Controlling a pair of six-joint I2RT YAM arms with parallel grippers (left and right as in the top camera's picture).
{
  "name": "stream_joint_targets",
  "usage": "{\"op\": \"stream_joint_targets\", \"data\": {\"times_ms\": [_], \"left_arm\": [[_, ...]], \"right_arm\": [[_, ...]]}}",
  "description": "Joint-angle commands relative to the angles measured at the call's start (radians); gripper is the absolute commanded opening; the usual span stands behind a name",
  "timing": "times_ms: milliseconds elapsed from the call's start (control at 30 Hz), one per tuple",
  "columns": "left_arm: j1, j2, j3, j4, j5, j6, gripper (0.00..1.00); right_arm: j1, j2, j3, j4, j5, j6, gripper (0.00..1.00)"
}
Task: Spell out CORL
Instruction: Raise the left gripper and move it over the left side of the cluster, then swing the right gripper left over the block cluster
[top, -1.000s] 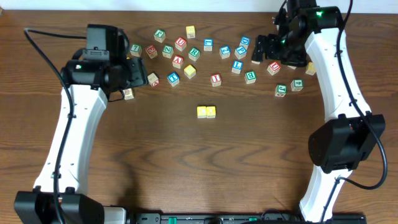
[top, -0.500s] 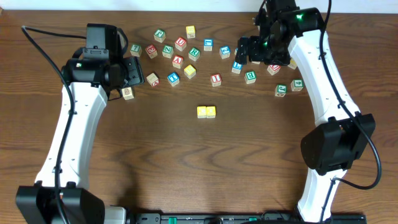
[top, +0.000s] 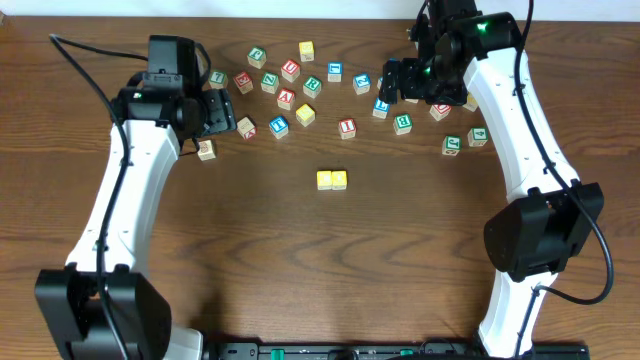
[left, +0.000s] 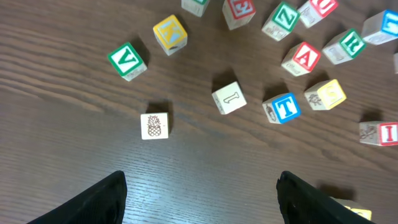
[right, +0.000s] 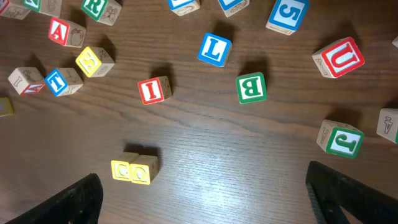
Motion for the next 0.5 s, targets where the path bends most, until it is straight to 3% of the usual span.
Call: {"op": "stream_joint_targets", "data": {"times_ms": [0, 467], "left_arm": [[0.000, 0.019, 0.022, 0.002, -0.011, 0.002, 0.76], [0.003, 0.019, 0.022, 0.013, -0.013, 0.002, 0.81]], "right_arm": [[0.002, 0.007, 0.021, 0.003, -0.003, -0.014, 0.99], [0.023, 0.008, 0.021, 0.093, -0.003, 0.032, 0.96]]}}
